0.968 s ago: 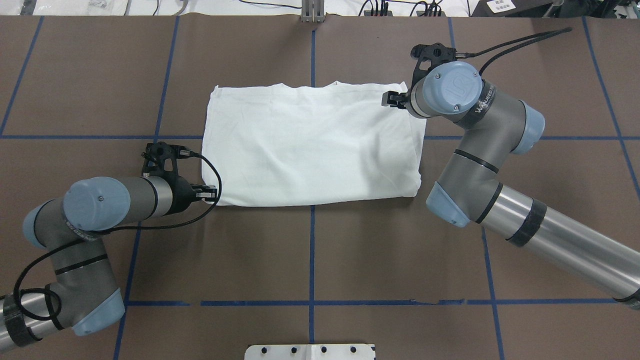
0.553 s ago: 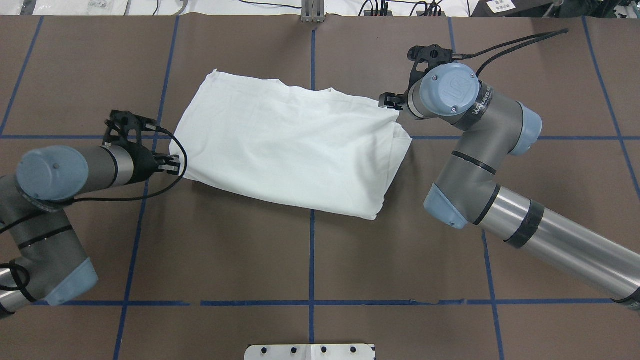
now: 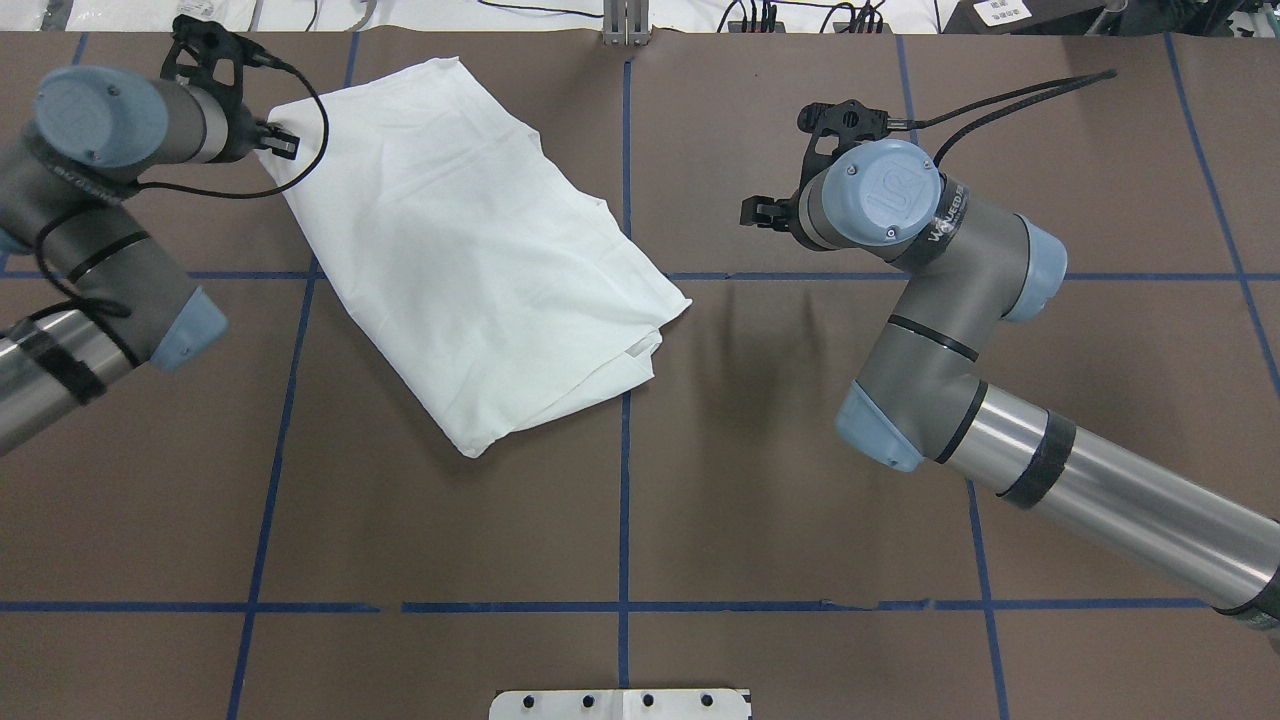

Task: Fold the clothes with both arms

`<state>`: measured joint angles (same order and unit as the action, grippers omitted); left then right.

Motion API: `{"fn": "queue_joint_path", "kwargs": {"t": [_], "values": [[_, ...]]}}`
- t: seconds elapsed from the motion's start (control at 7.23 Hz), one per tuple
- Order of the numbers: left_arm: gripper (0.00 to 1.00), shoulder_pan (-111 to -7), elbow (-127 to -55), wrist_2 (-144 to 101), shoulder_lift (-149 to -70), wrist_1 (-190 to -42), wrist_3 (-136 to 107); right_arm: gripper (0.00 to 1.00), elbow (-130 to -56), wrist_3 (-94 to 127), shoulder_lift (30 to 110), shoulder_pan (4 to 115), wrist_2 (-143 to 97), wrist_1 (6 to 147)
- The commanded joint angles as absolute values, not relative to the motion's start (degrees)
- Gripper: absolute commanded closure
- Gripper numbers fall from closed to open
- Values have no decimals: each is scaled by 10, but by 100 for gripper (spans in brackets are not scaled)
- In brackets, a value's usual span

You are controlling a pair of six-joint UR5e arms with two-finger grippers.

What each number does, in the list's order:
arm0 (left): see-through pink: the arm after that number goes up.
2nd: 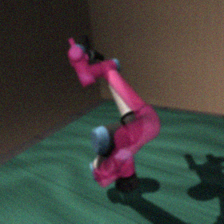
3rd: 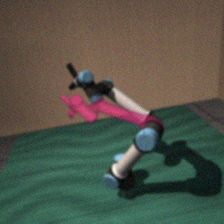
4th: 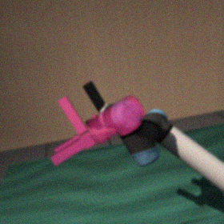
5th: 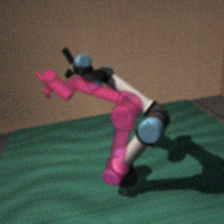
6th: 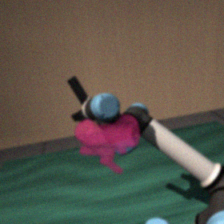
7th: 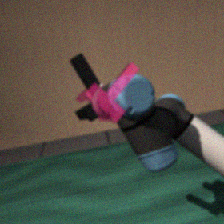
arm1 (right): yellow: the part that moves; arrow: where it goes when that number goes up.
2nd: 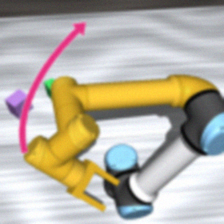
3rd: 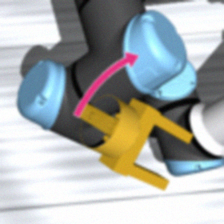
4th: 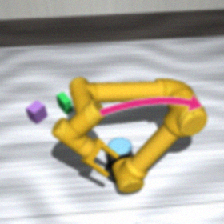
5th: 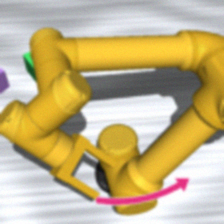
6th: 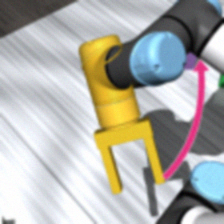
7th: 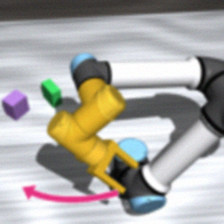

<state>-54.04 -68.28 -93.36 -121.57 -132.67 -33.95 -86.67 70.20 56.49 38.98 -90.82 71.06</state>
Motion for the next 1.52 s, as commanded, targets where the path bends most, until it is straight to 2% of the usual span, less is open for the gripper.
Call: {"fn": "queue_joint_path", "kwargs": {"t": [0.0, 0.14, 0.28, 0.69, 0.97, 1.38], "values": [[100, -551, -506, -891, -1351, -1332, -337, 0, -879, 715, 563, 375, -905, 710], [91, -553, -505, -893, -1350, -1344, -337, 0, -879, 726, 556, 368, -905, 711], [1, -553, -521, -906, -1334, -1372, -335, 0, -874, 742, 539, 356, -904, 715], [0, -557, -663, -989, -1242, -1378, -339, 0, -811, 925, 443, 312, -890, 739], [0, -556, -683, -989, -1231, -1379, -344, 1, -767, 1034, 397, 273, -868, 785], [0, -550, -700, -989, -1219, -1379, -364, 3, -760, 1106, 383, 229, -840, 836]]}}
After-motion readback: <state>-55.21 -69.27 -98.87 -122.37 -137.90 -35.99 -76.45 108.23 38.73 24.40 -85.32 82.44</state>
